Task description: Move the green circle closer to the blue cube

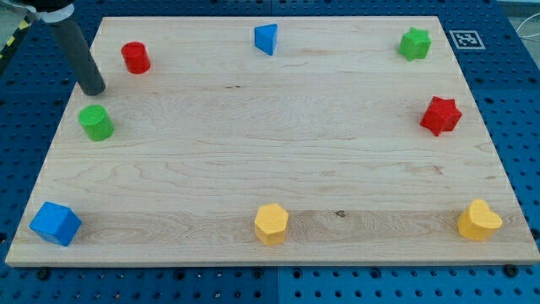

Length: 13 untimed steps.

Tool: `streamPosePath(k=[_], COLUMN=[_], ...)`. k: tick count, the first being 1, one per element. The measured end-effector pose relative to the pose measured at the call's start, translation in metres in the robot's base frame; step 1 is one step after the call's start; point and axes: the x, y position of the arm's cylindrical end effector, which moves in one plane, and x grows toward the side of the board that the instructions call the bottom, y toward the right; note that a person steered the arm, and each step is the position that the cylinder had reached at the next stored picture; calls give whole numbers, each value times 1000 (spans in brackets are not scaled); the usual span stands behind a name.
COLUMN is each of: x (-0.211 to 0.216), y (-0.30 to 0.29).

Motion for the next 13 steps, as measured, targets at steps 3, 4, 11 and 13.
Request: streamPosePath(k=[3, 4, 11, 13], x=[72, 99, 62, 66], y=[7, 12, 42, 47])
